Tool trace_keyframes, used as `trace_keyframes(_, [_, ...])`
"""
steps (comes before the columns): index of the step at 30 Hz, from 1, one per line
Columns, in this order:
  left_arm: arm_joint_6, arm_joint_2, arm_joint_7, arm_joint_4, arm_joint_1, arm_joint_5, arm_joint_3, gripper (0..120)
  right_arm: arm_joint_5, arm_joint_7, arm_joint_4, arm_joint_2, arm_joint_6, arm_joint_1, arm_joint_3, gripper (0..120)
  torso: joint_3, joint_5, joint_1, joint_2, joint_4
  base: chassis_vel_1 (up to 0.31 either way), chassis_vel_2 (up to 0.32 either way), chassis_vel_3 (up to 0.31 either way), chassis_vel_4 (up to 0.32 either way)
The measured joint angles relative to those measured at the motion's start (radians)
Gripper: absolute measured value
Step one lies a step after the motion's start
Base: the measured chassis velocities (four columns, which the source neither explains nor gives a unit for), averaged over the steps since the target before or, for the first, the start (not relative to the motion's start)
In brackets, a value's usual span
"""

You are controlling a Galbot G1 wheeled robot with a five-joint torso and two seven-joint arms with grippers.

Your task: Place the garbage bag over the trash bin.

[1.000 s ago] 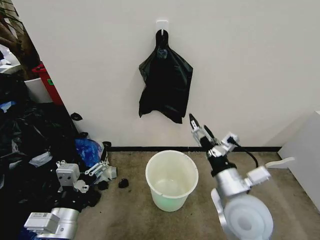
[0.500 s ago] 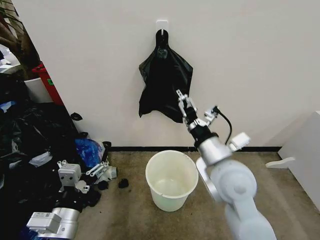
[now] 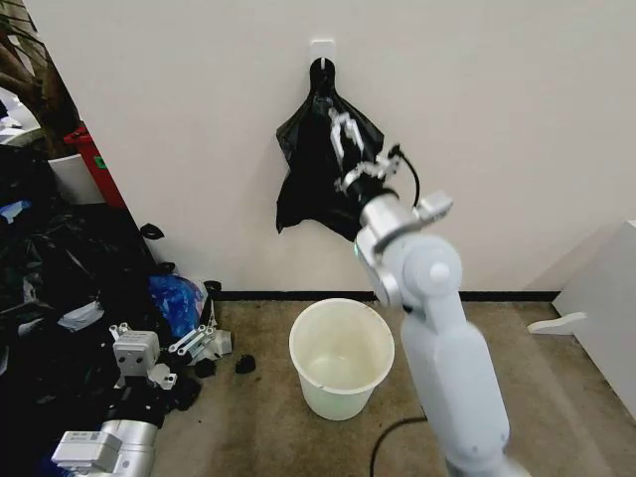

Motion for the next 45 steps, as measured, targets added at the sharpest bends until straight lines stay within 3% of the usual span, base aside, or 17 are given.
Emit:
trace_keyframes(18, [-0.015,-0.023,-0.001,-0.001,0.001,0.015,0.010,100,-0.084,0.188,-0.286,0.007,0.168,0.253,0.005,100,0.000,0.0000,0.000,0.000,0.0000,0.000,0.000,0.000,0.000])
trace_keyframes(38, [-0.017,-0.026,0.001,-0.001,0.003,0.022,0.009,100,-0.076,0.181,-0.336,0.006,0.190,0.286,-0.024,99,0.000,0.0001,0.000,0.000,-0.0001,0.000,0.000,0.000,0.000])
trace_keyframes(45, [-0.017,-0.028,0.004,-0.001,0.005,0.028,0.011,100,-0.052,0.173,-0.316,0.006,0.204,0.294,-0.064,90,0.000,0.0000,0.000,0.000,0.0000,0.000,0.000,0.000,0.000])
